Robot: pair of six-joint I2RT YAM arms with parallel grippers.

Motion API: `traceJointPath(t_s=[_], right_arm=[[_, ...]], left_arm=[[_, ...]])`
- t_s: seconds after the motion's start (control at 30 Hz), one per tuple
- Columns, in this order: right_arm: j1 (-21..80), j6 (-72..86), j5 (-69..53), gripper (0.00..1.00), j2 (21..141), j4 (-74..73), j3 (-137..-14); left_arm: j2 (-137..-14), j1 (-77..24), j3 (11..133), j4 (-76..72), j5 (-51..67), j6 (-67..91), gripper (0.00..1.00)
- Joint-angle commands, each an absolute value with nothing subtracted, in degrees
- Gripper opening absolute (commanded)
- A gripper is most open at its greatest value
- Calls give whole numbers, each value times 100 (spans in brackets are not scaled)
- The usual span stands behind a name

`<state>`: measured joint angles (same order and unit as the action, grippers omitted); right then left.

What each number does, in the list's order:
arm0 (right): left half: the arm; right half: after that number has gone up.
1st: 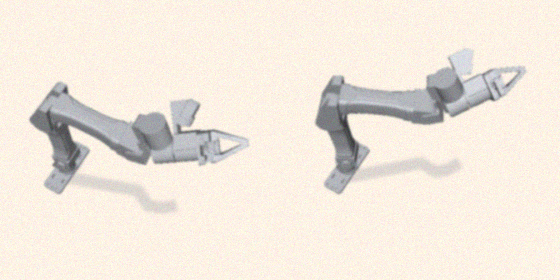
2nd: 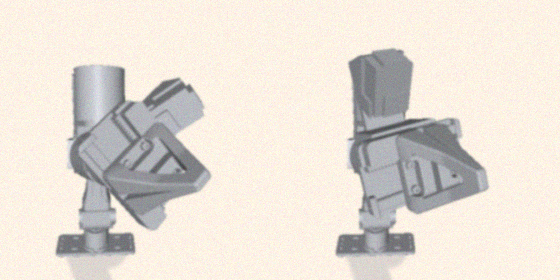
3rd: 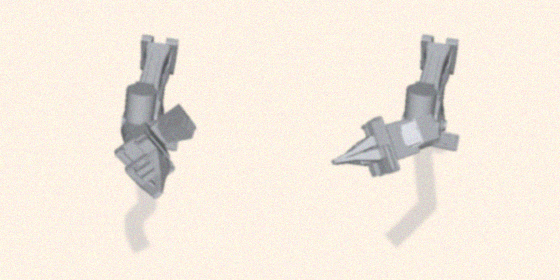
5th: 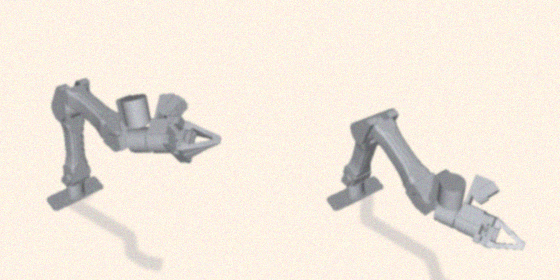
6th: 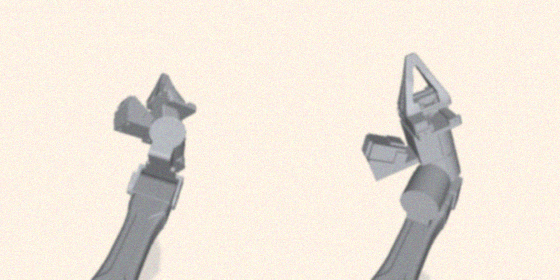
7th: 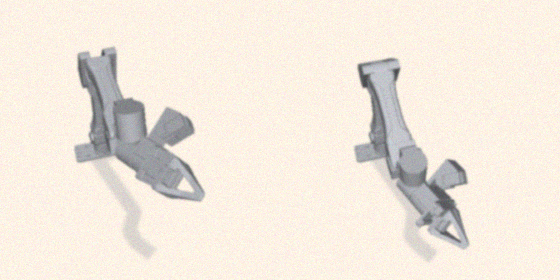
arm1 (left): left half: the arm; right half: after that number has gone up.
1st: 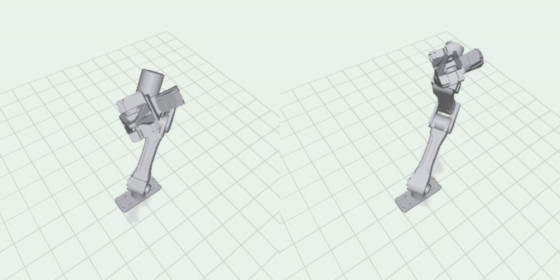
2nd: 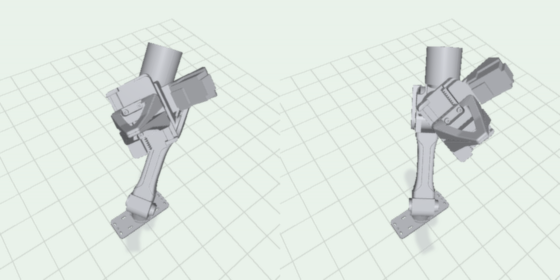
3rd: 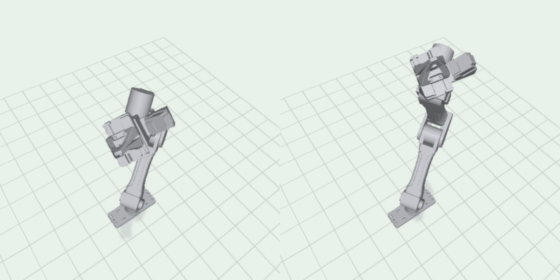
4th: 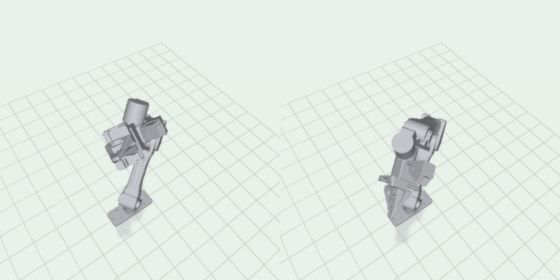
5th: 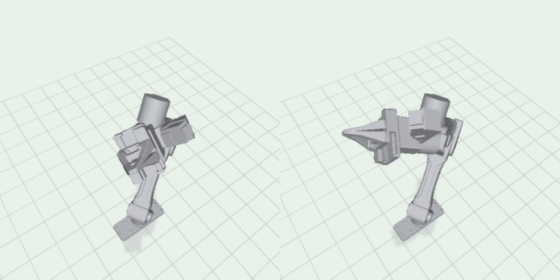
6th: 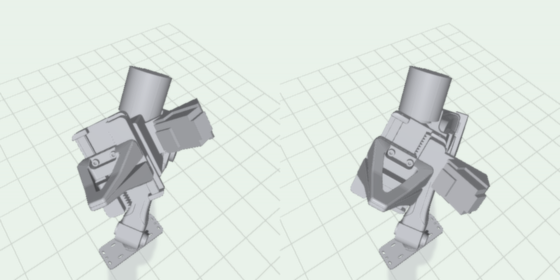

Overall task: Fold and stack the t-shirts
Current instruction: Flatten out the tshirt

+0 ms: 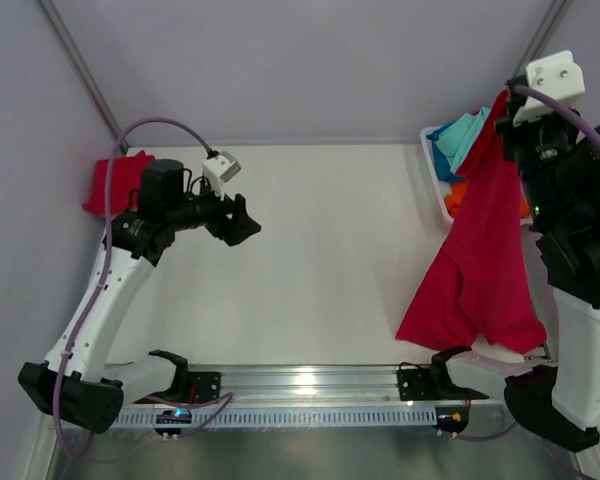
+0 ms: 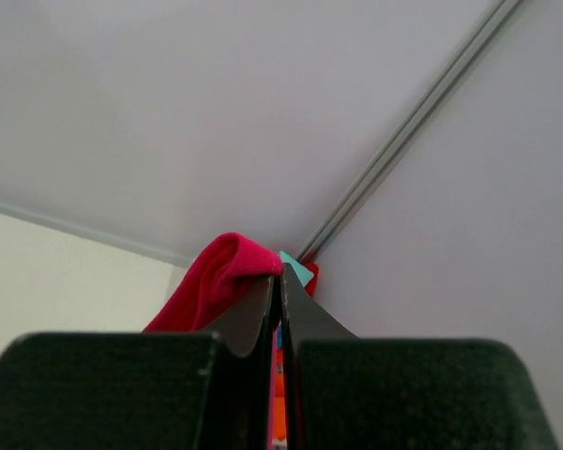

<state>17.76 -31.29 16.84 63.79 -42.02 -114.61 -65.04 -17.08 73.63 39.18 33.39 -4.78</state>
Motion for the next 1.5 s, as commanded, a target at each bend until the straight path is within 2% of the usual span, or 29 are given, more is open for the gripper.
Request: traceJointPath(t_s=[0.0, 0.17, 0.27, 0.43, 0.47, 0.6, 0.97, 1.2, 1.33, 1.47], right_arm=[[1758, -3068, 1688, 3, 6967, -3550, -12179], [1767, -2910, 1582, 3, 7584, -3402, -12656], [1784, -2900, 1503, 3, 7813, -3226, -12840], [1837, -2988, 1520, 3, 8007, -3024, -13104], [1846, -3014, 1512, 3, 8016, -3015, -13104], [1872, -3023, 1556, 3, 7981, -3084, -13061], [1872, -3120, 1713, 3, 7585, -3155, -12753], [1872, -3155, 1828, 3, 7444, -3234, -12665], [1872, -3120, 1837, 3, 7366, -3322, -12542], [1872, -3181, 1845, 3, 7330, -3322, -12445]], left_arm=[[-6811, -1977, 7365, 3261, 3665, -325, 76], [-7635, -2836, 7470, 3041, 3612, -395, 77], [-8076, -3346, 7804, 3268, 3630, -650, 84], [-9052, -4270, 8348, 3498, 3192, -1334, 88], [-9175, -4602, 8402, 3446, 3121, -1379, 91], [-9781, -5018, 8753, 3032, 3120, -1239, 93], [-11196, -4992, 9500, 2725, 2311, -2047, 96], [-12074, -4729, 10308, 2444, 2847, -1671, 96], [-12594, -4465, 10959, 2128, 3234, -959, 96], [-13042, -4263, 11469, 1820, 4006, -669, 96]])
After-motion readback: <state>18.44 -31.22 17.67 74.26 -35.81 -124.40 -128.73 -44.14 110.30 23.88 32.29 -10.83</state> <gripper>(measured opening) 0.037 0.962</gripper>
